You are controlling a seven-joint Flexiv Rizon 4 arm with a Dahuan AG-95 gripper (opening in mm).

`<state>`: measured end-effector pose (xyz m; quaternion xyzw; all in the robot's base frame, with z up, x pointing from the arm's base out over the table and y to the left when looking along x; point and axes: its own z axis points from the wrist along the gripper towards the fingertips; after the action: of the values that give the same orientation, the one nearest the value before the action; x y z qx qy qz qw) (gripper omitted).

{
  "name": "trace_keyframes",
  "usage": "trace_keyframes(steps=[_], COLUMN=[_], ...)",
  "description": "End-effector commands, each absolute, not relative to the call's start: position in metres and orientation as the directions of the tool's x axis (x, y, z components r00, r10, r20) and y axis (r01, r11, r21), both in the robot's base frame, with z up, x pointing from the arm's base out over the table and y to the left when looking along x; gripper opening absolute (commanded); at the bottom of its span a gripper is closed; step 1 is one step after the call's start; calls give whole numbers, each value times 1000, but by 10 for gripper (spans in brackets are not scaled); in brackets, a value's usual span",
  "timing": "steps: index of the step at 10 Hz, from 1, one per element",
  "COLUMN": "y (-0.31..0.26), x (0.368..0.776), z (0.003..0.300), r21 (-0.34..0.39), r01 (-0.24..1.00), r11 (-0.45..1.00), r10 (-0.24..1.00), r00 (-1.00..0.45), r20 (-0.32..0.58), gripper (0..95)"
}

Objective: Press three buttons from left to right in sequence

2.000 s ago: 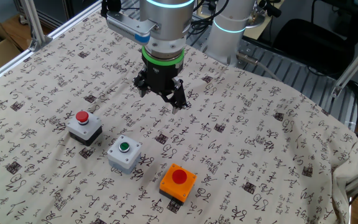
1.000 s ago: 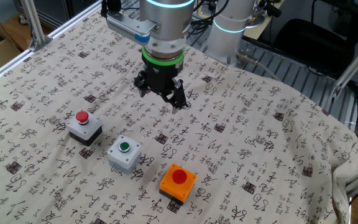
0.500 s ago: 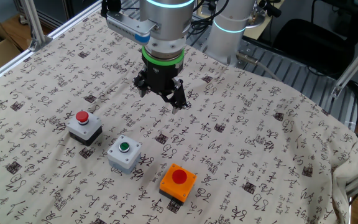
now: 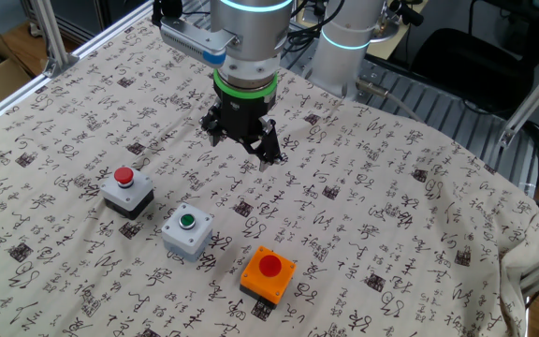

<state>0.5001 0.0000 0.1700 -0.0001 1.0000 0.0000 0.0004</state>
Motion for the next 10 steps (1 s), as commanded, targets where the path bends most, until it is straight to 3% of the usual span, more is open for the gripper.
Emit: trace_keyframes(steps=[1, 2, 10], y=[0, 0, 0], x=[500, 500, 500], z=[170, 170, 170], r21=[117, 174, 123], r01=[429, 446, 431], r11=[895, 878, 894], r10=[433, 449, 432], r00=[-902, -893, -902], r20=[-1, 25, 15], gripper=[0, 0, 0])
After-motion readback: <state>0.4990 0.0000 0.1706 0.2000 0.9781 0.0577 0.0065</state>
